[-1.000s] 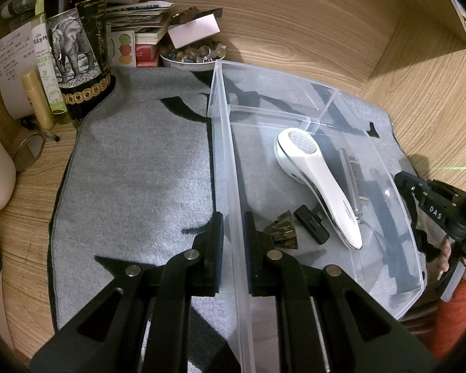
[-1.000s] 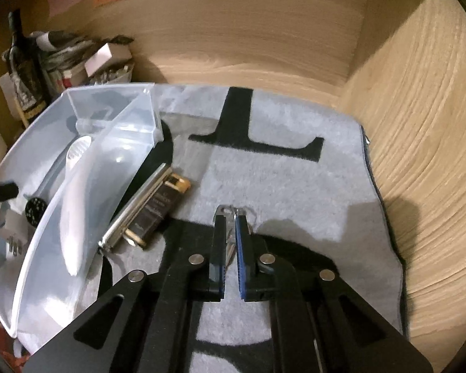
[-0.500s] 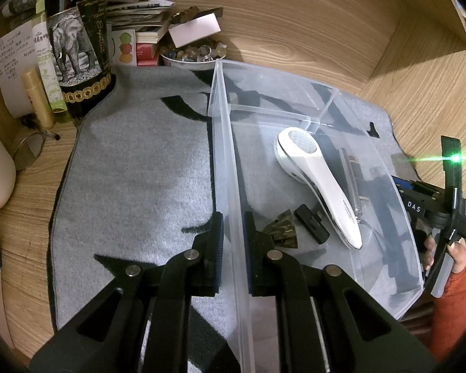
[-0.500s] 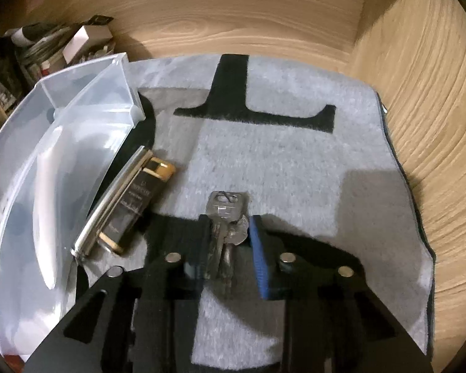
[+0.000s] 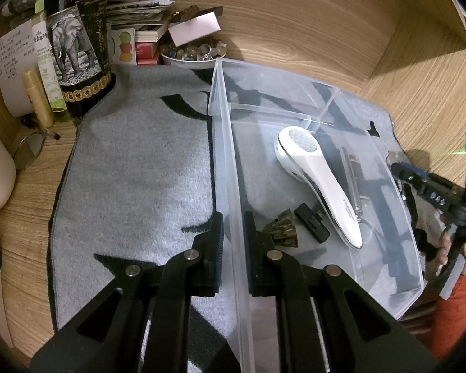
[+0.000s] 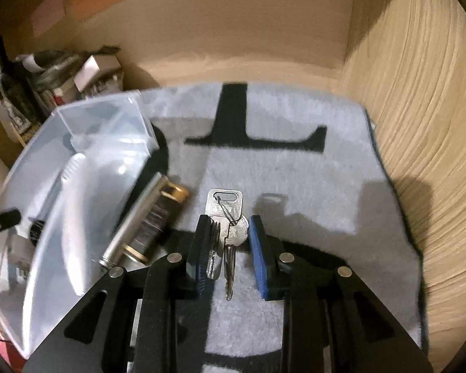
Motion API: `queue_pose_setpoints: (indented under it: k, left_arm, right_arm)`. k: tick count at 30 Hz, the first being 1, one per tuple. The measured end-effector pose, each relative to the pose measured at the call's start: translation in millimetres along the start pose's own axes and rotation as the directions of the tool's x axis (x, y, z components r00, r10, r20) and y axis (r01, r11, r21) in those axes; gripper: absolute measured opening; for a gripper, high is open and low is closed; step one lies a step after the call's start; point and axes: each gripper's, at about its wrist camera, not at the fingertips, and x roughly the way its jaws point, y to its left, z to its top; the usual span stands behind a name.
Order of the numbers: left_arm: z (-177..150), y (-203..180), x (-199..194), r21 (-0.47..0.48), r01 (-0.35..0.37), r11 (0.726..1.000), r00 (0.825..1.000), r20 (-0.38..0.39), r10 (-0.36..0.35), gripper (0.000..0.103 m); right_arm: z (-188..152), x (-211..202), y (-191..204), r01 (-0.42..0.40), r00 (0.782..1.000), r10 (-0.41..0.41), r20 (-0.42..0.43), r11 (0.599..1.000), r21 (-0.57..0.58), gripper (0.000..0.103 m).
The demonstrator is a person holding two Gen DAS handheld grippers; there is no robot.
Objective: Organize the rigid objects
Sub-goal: 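Carry the keys into the box and release them while the left gripper holds the box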
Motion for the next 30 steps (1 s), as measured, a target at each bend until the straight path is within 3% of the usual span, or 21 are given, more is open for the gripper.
queue_pose_setpoints:
  k: [16, 22, 30]
  left_arm:
    - [-0.6, -0.2, 0.1, 0.0, -0.001, 1.0, 1.0, 0.0, 0.001, 0.012]
    - [-1.1, -0.2, 0.3, 0.001, -0.001, 1.0, 1.0, 0.0, 0.001, 0.012]
    - [-2.7, 0.2, 0.6, -0.006, 0.003, 1.0, 1.0, 0.001, -0.003, 0.012]
  right_arm:
    - [33.5, -60.6, 66.3, -0.122, 0.974, 0.145, 0.175, 0.983, -0.138, 0.023]
    - [35.5, -57.2, 98.8, -0.178, 0.963, 0.215, 0.164, 0.96, -0.214, 0.023]
    - [31.2, -37.9, 130.4, -0.215, 0.964, 0.251, 0.086, 0.93, -0.299, 0.023]
